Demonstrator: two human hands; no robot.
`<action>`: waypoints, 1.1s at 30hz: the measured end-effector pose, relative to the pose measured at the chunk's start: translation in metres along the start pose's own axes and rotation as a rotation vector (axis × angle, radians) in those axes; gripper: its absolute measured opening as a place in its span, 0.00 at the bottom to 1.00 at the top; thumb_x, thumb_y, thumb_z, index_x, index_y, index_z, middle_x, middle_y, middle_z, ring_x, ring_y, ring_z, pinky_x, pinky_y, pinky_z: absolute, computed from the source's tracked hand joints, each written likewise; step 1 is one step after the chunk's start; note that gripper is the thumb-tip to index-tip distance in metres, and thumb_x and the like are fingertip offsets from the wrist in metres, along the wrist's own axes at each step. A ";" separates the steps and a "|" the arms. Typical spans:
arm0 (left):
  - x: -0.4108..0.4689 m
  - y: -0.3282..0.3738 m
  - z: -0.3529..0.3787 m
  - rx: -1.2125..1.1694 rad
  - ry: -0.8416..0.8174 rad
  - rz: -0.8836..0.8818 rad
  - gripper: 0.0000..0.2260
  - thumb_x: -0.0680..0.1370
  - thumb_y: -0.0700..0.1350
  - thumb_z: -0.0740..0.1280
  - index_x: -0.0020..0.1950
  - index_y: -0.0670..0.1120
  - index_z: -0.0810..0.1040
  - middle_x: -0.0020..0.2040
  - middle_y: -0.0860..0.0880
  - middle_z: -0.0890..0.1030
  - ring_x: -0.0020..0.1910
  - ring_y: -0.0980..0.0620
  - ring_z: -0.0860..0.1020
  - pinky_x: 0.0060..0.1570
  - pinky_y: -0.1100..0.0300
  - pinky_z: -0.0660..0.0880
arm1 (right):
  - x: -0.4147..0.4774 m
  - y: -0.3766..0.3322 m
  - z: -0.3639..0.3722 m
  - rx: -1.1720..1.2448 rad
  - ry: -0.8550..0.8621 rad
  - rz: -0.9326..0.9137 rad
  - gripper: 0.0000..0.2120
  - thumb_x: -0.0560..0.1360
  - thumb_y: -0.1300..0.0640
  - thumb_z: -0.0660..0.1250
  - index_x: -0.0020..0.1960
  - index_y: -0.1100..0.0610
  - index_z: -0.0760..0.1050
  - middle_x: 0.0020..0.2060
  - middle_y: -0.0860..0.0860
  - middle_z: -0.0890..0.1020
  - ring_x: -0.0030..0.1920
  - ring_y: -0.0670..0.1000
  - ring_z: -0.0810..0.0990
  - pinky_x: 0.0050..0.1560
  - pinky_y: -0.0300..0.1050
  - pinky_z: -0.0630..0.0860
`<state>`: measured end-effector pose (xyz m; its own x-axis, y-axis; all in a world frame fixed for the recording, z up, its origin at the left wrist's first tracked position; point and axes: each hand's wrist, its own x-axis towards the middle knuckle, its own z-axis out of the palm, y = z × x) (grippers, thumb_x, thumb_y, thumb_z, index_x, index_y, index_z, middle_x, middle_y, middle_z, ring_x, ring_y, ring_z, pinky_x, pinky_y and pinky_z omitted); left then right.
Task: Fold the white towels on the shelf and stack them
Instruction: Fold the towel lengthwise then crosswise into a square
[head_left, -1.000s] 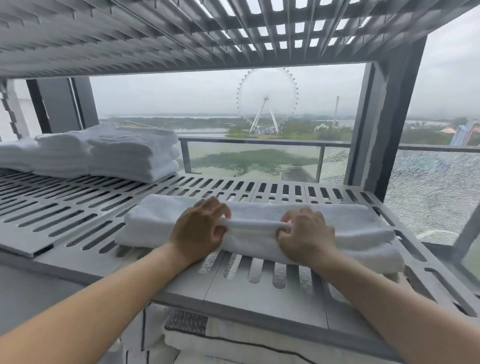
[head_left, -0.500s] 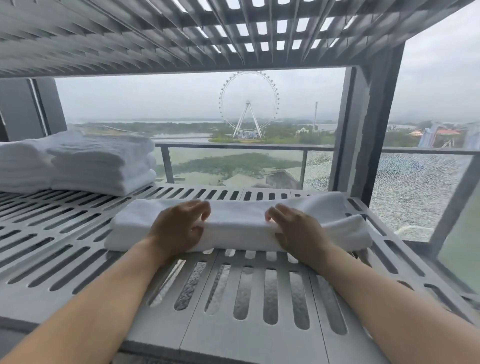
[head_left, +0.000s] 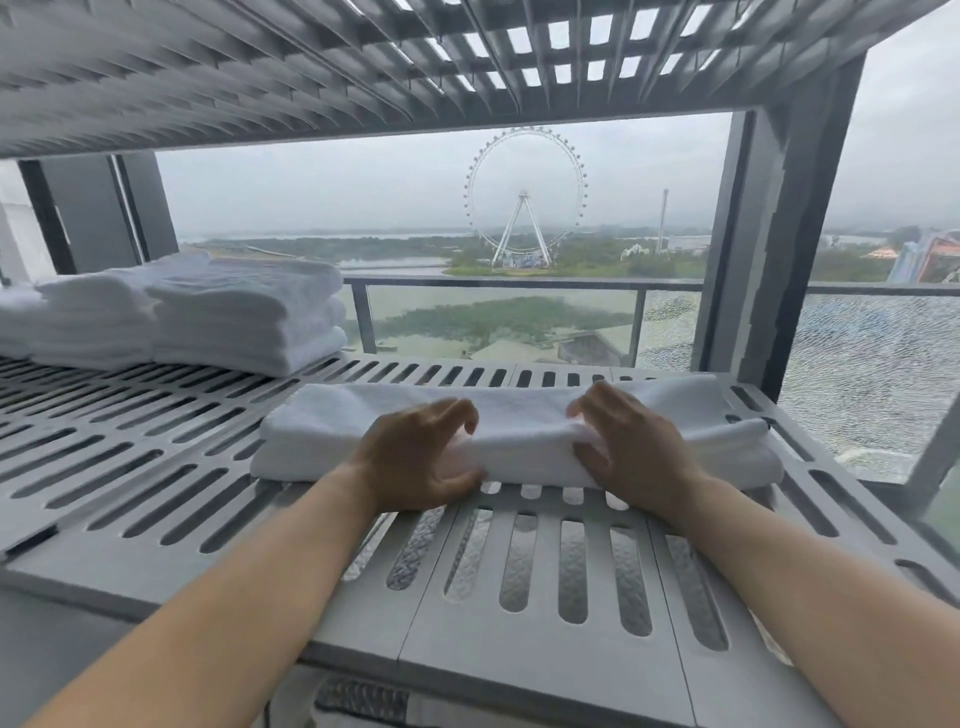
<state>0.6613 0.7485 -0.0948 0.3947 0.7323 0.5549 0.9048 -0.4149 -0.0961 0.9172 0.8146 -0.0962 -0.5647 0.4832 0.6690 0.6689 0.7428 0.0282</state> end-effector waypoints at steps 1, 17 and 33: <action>0.001 0.000 0.002 0.000 -0.011 -0.027 0.19 0.69 0.61 0.67 0.52 0.50 0.69 0.44 0.53 0.77 0.36 0.52 0.74 0.34 0.60 0.69 | 0.000 -0.001 0.000 -0.005 -0.009 -0.013 0.10 0.71 0.56 0.68 0.52 0.57 0.75 0.49 0.53 0.77 0.49 0.55 0.77 0.34 0.43 0.69; 0.027 0.016 0.009 0.023 -0.061 -0.176 0.18 0.68 0.65 0.64 0.47 0.54 0.67 0.45 0.56 0.69 0.44 0.54 0.70 0.42 0.57 0.65 | -0.013 0.015 -0.030 0.007 -0.094 0.153 0.16 0.72 0.51 0.67 0.59 0.53 0.73 0.50 0.49 0.78 0.53 0.50 0.75 0.55 0.50 0.72; 0.069 0.095 0.043 -0.109 0.110 -0.057 0.06 0.76 0.48 0.65 0.48 0.47 0.74 0.44 0.51 0.76 0.45 0.52 0.74 0.41 0.61 0.68 | -0.037 0.037 -0.042 -0.129 -0.187 0.302 0.09 0.71 0.60 0.65 0.42 0.55 0.63 0.44 0.54 0.74 0.41 0.52 0.69 0.42 0.46 0.66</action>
<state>0.7812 0.7831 -0.1014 0.3182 0.6948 0.6449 0.9000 -0.4351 0.0248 0.9826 0.8047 -0.0886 -0.4033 0.7564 0.5150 0.8674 0.4953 -0.0484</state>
